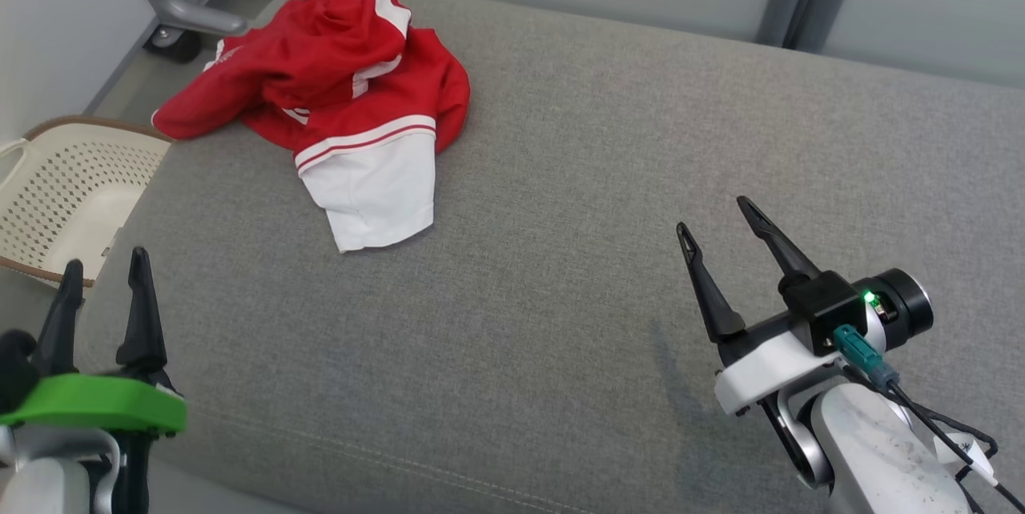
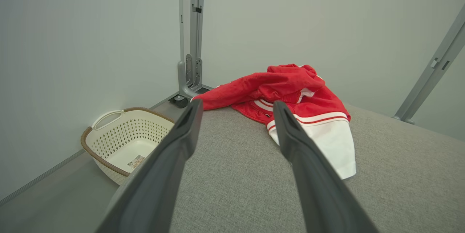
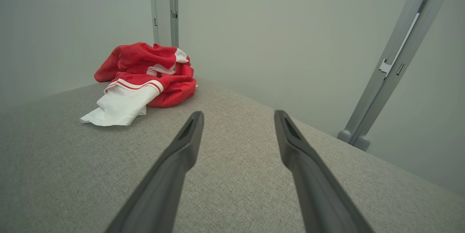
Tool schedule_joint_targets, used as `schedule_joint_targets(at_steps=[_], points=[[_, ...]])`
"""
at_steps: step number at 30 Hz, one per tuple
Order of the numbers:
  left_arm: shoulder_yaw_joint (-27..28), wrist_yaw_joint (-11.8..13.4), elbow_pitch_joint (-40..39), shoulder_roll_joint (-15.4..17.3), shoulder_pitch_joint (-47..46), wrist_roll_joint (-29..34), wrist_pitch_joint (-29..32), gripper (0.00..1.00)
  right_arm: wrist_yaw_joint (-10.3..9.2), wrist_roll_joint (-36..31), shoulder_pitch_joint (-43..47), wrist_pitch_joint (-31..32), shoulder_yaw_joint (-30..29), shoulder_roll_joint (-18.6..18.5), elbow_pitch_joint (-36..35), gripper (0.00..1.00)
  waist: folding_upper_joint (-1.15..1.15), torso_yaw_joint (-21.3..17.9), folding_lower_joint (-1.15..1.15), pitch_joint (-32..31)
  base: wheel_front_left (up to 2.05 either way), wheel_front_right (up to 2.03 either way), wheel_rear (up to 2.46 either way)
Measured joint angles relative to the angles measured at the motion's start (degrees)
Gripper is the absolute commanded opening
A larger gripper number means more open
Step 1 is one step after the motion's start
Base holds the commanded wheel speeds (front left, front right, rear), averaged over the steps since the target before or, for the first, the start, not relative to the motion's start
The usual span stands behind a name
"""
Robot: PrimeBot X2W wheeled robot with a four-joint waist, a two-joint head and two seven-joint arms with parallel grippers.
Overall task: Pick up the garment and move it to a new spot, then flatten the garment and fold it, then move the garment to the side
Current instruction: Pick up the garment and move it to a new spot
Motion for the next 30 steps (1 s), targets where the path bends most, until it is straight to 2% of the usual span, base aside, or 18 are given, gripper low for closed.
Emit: schedule_joint_targets(at_steps=[7, 12, 15, 18, 20, 24, 30], points=[[-1.4, 0.0, 4.1, 3.6, -11.2, -3.8, 11.8, 1.0, 0.21, -1.7, -2.4, 0.0, 0.4, -0.8, -1.5, 1.0, 0.0, -1.1, 0.0, 5.2, 0.0, 0.0, 0.0], [-1.5, 0.0, 8.3, 3.6, -19.6, -9.6, 21.7, 1.0, 0.37, -2.5, -3.6, -0.2, 1.1, -1.8, -2.8, 1.0, 0.0, -2.1, 0.0, 9.1, 0.0, 0.0, 0.0], [0.6, 0.0, 10.6, 3.2, -24.7, -14.7, 26.6, 1.0, 0.77, -3.1, -3.7, -0.2, 1.8, -1.9, -3.4, 1.0, 0.0, -2.7, 0.0, 11.5, 0.0, 0.0, 0.0], [2.4, 0.1, 12.4, 3.7, -29.9, -16.9, 30.7, 1.0, 1.29, -3.9, -4.7, -0.2, 2.5, -2.1, -4.0, 1.0, 0.0, -3.3, 0.0, 13.9, 0.0, 0.0, 0.0], [3.7, 0.9, 13.8, 4.6, -32.7, -18.7, 34.0, 1.0, 1.78, -4.7, -6.1, -0.2, 3.0, -2.2, -4.5, 1.0, 0.0, -3.8, 0.0, 15.5, 0.0, 0.0, 0.0], [8.0, 4.2, 15.9, 6.9, -37.7, -22.5, 39.1, 1.0, 2.4, -5.7, -9.3, -0.2, 3.7, -2.4, -5.7, 1.0, 0.0, -5.0, 0.0, 18.6, 0.0, 0.0, 0.0], [11.6, 7.8, 18.1, 12.9, -42.8, -24.8, 46.4, 1.0, 2.78, -6.6, -14.3, -0.2, 4.3, -2.0, -8.2, 1.0, 0.0, -7.2, 0.0, 23.3, 0.0, 0.0, 0.0]])
